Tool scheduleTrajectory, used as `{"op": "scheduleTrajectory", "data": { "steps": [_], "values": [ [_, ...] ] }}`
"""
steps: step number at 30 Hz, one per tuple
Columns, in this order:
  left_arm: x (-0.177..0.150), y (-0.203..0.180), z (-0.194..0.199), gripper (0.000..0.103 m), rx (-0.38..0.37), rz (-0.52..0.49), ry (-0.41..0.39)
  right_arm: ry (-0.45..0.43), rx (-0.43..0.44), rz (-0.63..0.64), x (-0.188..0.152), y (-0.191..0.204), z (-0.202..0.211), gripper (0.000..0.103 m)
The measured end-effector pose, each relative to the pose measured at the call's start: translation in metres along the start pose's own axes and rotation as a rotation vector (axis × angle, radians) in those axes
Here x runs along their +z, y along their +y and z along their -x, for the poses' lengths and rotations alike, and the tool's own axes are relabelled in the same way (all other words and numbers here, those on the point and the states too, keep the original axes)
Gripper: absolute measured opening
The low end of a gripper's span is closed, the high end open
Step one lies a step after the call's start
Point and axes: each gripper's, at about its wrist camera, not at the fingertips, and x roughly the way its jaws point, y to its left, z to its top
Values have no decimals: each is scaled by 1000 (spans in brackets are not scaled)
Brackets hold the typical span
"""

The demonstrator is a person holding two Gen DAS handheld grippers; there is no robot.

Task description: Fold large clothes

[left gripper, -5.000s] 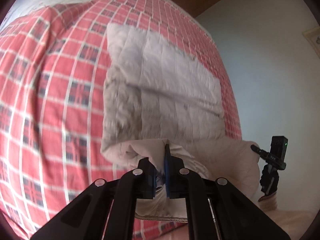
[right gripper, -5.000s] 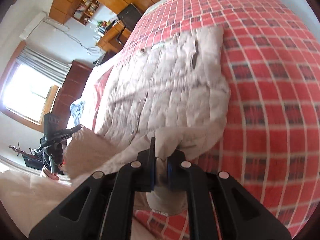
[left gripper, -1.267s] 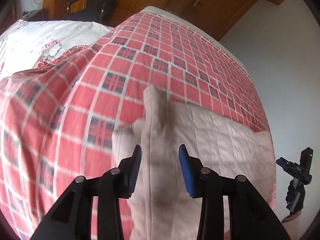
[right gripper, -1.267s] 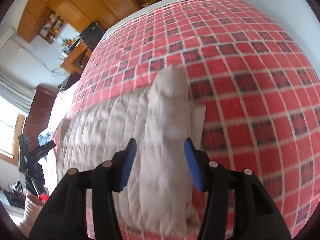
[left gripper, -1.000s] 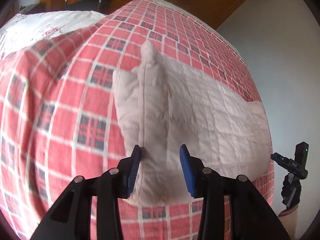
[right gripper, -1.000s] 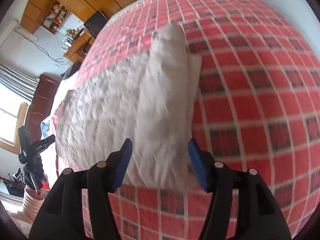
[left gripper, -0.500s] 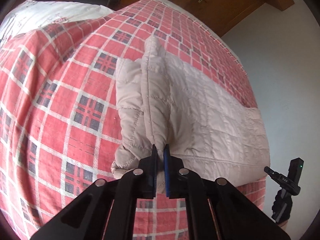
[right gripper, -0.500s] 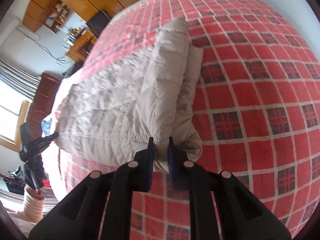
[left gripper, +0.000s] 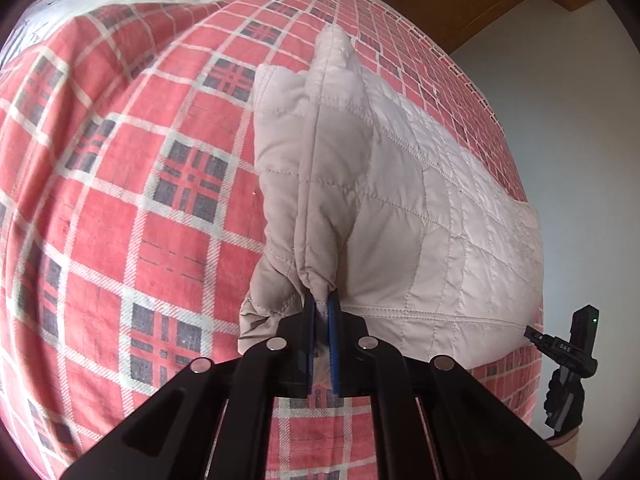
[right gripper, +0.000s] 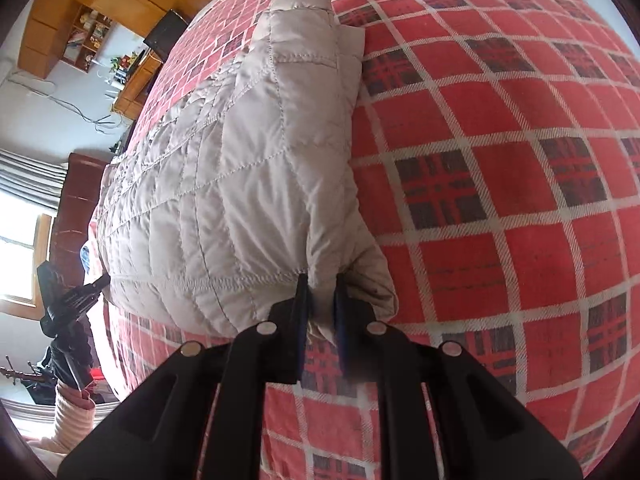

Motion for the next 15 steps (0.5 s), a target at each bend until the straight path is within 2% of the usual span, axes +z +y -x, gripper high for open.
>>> {"op": "scheduleTrajectory", "data": {
  "steps": [3, 5, 7, 9, 11, 12, 14, 15],
  "values": [
    [3, -7, 6, 13, 26, -13, 2, 3, -21, 21, 1, 5, 3, 13],
    [7, -11, 16, 21, 37, -17, -6, -14, -38, 36, 0, 12, 11, 20],
    [11, -14, 30, 36, 26, -22, -35, -35, -41, 44, 2, 17, 21, 25],
    [18, -14, 42, 46, 18, -26, -59, -67, -23, 52, 4, 22, 34, 34],
    [28, -13, 49, 49, 17, -26, -72, -102, 6, 55, 9, 25, 47, 52],
    [32, -12, 51, 54, 21, -25, -77, -114, 13, 58, 12, 25, 50, 56],
    [41, -9, 49, 56, 30, -24, -85, -142, 18, 65, 19, 27, 57, 68],
    [47, -8, 44, 58, 27, -21, -78, -149, 21, 65, 23, 27, 58, 71]
  ]
}}
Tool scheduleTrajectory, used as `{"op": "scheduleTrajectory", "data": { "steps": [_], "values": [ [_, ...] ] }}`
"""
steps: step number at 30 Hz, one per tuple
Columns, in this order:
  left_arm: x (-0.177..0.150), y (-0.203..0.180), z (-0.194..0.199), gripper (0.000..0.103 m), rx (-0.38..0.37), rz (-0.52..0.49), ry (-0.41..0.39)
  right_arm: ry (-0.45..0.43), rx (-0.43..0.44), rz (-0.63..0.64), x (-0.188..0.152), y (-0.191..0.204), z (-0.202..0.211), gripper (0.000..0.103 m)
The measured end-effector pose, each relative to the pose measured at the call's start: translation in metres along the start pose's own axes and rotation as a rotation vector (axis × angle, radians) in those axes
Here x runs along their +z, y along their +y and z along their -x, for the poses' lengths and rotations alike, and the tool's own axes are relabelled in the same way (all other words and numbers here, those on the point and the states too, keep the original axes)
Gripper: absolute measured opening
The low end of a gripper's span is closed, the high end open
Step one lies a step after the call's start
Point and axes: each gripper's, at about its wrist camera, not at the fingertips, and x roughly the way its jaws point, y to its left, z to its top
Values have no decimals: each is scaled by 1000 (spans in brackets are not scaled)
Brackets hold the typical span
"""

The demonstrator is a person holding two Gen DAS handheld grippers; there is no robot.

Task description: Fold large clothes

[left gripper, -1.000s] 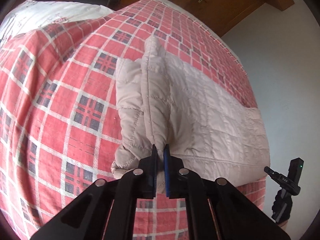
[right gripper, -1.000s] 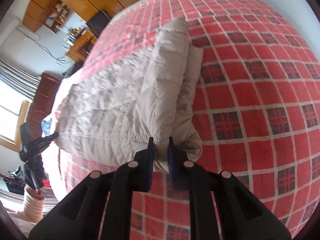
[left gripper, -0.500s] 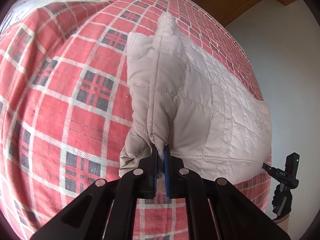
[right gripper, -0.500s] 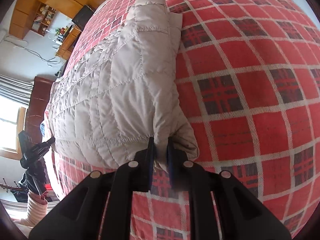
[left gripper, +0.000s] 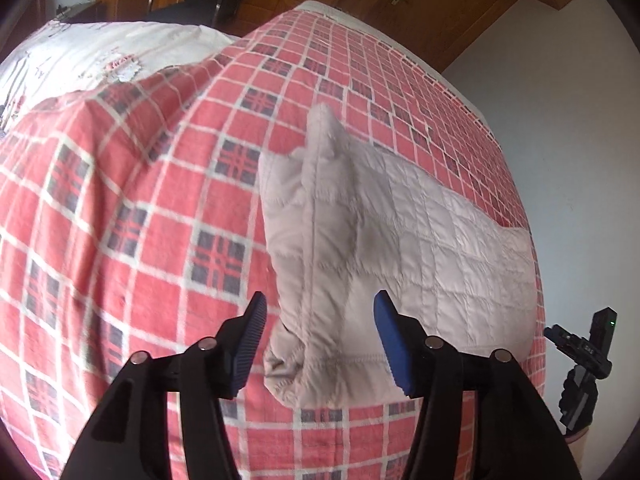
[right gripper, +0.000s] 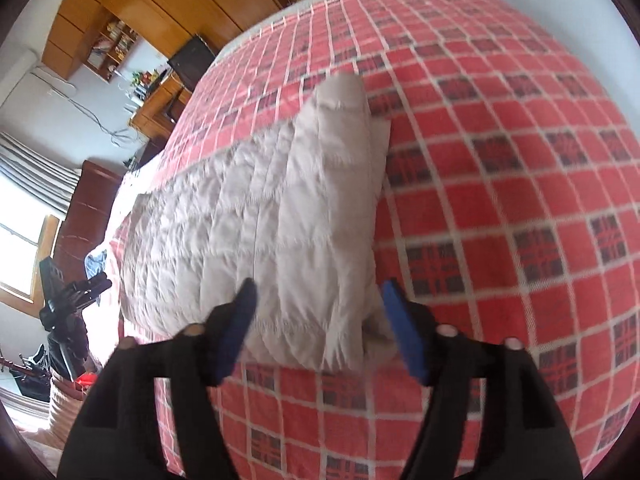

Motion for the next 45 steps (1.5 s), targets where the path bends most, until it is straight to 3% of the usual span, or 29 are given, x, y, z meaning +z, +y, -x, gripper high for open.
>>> {"op": "scheduleTrajectory", "data": {
  "steps": [5, 18, 22, 25, 29, 31, 34, 35, 37, 40, 45],
  "values": [
    [4, 10, -18, 61, -29, 28, 33, 23, 54, -36, 18, -8, -16, 71],
    [20, 22, -58, 72, -10, 41, 66, 104, 103, -89, 29, -32, -67, 76],
    [27, 28, -75, 74, -75, 75, 86, 122, 139, -116, 31, -38, -82, 76],
    [31, 29, -88, 74, -170, 113, 108, 135, 162, -120, 33, -36, -92, 76],
    [31, 16, -101, 72, -216, 91, 119, 155, 190, -129, 36, -30, -109, 77],
    [30, 10, -104, 54, -218, 77, 122, 147, 192, -128, 37, -28, -111, 77],
    [29, 8, -101, 32, -250, 94, 120, 143, 208, -126, 35, -26, -108, 47],
    [28, 6, -99, 29, -250, 92, 115, 141, 227, -134, 34, -25, -107, 35],
    [26, -1, -93, 22, -253, 88, 96, 124, 254, -129, 33, -20, -98, 24],
    [24, -7, -73, 19, -286, 80, 72, 94, 278, -118, 32, -10, -78, 17],
    [10, -25, -27, 18, -357, 32, 49, 56, 316, -72, 20, 10, -32, 16]
  ]
}}
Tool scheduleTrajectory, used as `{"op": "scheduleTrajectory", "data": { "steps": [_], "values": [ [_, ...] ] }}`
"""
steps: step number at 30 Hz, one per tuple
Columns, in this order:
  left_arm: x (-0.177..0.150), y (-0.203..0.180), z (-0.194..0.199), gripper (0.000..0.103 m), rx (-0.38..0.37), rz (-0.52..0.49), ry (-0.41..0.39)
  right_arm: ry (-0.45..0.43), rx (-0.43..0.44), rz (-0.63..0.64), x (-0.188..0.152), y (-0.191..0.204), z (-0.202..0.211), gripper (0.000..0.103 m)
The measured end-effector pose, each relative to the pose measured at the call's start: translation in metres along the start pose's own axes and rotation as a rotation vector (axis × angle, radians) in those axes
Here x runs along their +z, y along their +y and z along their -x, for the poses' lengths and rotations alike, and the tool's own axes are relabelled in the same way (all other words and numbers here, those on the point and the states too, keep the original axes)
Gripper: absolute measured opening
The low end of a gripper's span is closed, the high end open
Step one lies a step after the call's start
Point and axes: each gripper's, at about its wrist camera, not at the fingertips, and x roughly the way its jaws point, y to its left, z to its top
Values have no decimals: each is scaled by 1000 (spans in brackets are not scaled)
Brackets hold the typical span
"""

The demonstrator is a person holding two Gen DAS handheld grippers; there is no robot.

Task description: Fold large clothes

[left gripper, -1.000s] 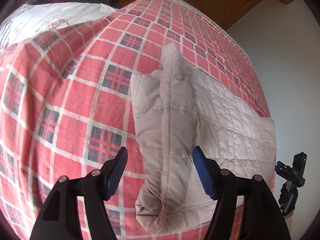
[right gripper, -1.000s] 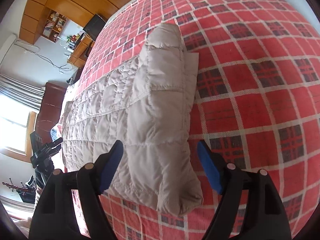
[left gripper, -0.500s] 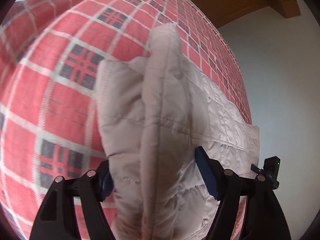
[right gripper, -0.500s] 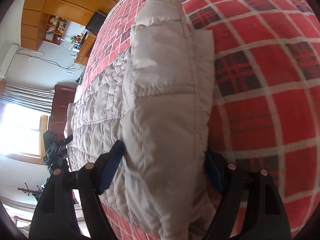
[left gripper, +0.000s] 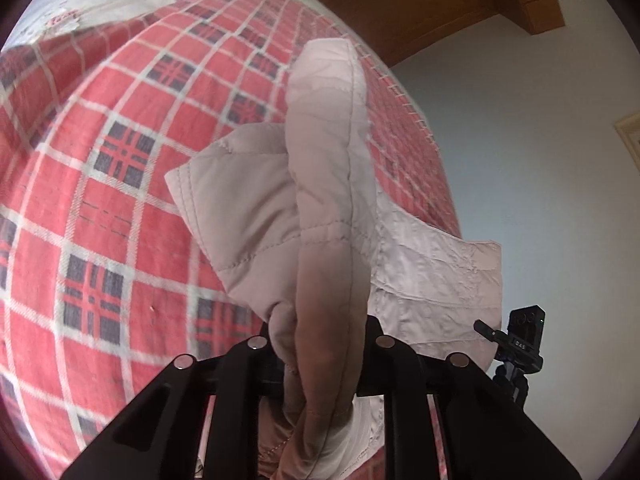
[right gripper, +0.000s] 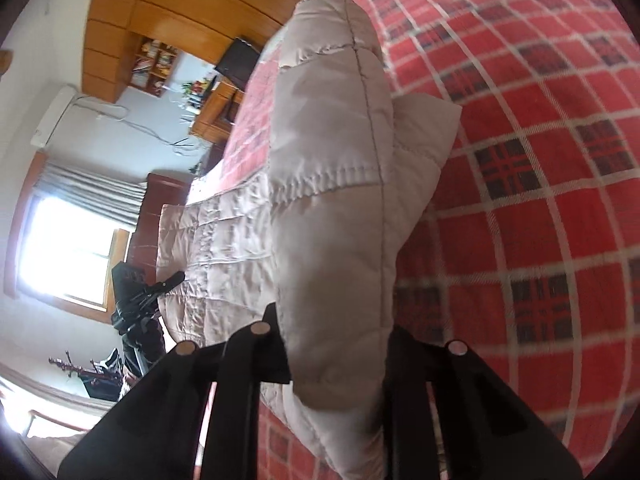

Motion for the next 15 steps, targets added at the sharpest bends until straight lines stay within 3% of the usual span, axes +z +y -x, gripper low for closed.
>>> {"op": "scheduleTrajectory", "data": {
  "steps": [8, 15],
  "values": [
    [-64, -43, 58, 18, -28, -84, 1, -4, 18, 32, -56, 30, 56, 16],
    [-127, -23, 65, 18, 26, -66, 48, 41, -27, -15, -119, 18, 63, 16]
  ]
}}
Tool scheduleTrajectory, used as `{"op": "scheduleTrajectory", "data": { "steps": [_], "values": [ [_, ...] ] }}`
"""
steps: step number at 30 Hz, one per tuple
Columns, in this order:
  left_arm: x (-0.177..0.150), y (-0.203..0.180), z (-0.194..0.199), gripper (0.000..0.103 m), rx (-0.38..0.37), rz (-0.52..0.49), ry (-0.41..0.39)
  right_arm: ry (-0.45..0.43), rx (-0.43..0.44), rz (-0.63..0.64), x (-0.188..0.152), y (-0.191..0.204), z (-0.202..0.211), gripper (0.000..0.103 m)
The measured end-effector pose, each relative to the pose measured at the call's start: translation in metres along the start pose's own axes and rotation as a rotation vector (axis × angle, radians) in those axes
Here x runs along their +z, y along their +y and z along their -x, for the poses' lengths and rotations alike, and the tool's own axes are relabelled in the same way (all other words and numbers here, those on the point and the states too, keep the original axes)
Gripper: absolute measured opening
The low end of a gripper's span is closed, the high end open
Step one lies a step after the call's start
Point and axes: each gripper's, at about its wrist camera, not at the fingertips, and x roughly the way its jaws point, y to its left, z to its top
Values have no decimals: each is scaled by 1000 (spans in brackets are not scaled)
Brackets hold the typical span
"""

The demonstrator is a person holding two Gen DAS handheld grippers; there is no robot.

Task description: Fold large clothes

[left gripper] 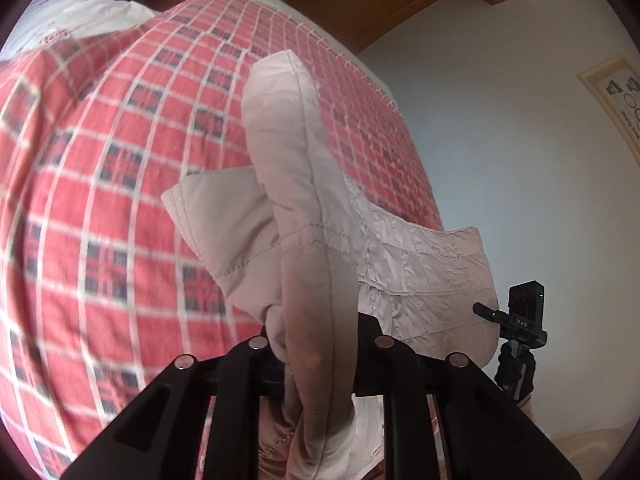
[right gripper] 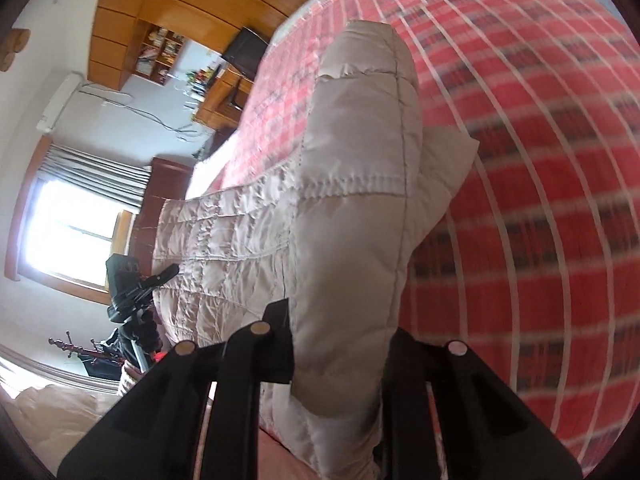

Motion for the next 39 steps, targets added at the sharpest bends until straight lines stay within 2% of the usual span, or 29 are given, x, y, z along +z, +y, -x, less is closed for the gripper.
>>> {"op": "scheduleTrajectory", "data": {
  "steps": [5, 8, 12, 18, 20, 25, 29, 31, 32, 33, 37, 39],
  "values": [
    [-19, 37, -27, 20, 68, 44, 31, 29, -62, -63, -13, -25, -27, 18],
    [-26, 53, -37, 25, 71, 55, 34, 34, -69, -91, -15, -41, -40, 20],
    [-31, 60, -48, 36, 98, 20, 34, 34, -80, -117, -21, -58, -54, 25],
    [-37, 65, -42, 47, 108, 67, 40, 36, -88, -156, -23, -69, -56, 42],
    [-31, 63, -33, 47, 138, 65, 39, 22, -125, -150, -23, -71, -47, 52],
    [-29, 54, 7, 47, 211, 17, 9, -42, -240, -70, -21, -50, -15, 53],
    [-20, 43, 49, 44, 269, 5, -106, -107, -293, 31, -20, -18, 10, 53],
    [-14, 27, 65, 44, 262, -25, -159, -127, -285, 105, -19, 4, 16, 61],
    [-11, 15, 66, 44, 247, -40, -168, -135, -271, 150, -17, 17, 17, 67],
    [-8, 3, 64, 44, 226, -59, -168, -135, -263, 177, -15, 29, 13, 67],
    [1, -41, 22, 46, 178, -124, -113, -110, -256, 261, -4, 49, -4, 64],
    [-1, -55, -2, 46, 201, -147, -75, -95, -271, 277, 7, 54, -16, 62]
  ]
}}
